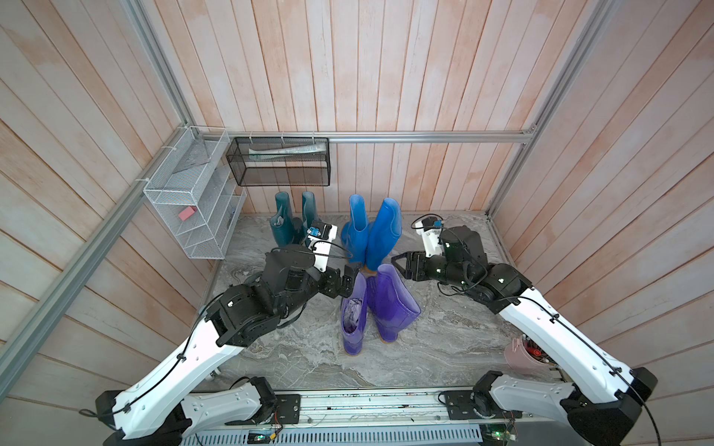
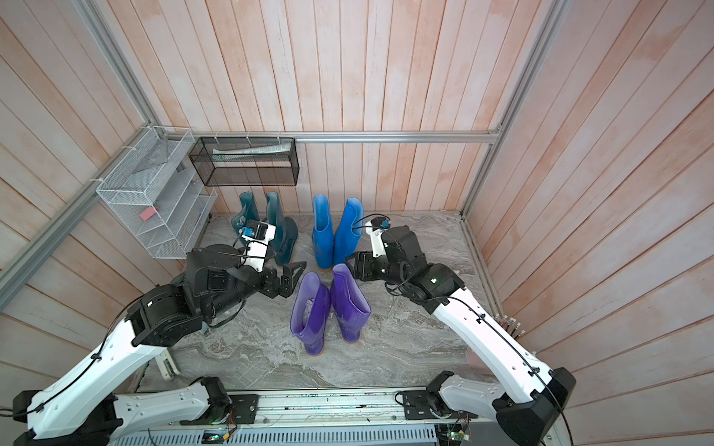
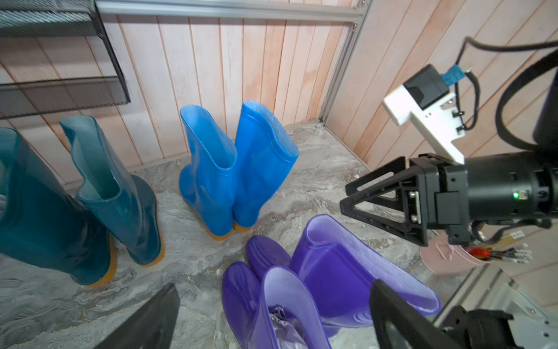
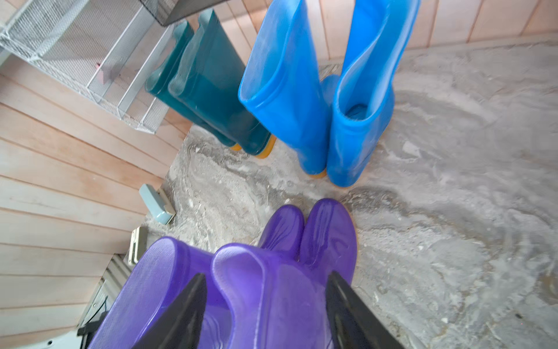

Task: Match and arrange rain boots in pairs
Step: Reset both arms

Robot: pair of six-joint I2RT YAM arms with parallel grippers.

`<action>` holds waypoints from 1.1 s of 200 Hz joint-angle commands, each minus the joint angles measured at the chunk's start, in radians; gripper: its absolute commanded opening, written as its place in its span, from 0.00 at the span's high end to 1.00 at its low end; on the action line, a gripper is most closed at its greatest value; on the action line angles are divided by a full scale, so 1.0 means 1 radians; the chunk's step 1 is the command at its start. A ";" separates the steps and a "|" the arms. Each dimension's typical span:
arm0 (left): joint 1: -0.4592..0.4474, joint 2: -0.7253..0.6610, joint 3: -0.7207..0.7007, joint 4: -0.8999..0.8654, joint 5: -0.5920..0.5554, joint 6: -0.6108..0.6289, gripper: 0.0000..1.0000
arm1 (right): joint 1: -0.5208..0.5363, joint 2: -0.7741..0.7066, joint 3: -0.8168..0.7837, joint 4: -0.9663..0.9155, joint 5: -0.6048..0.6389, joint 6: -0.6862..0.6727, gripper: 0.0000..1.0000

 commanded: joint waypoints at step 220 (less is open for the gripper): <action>0.763 -0.022 -1.052 1.131 -0.030 0.039 0.00 | -0.572 0.050 -0.780 1.020 0.359 -0.347 0.02</action>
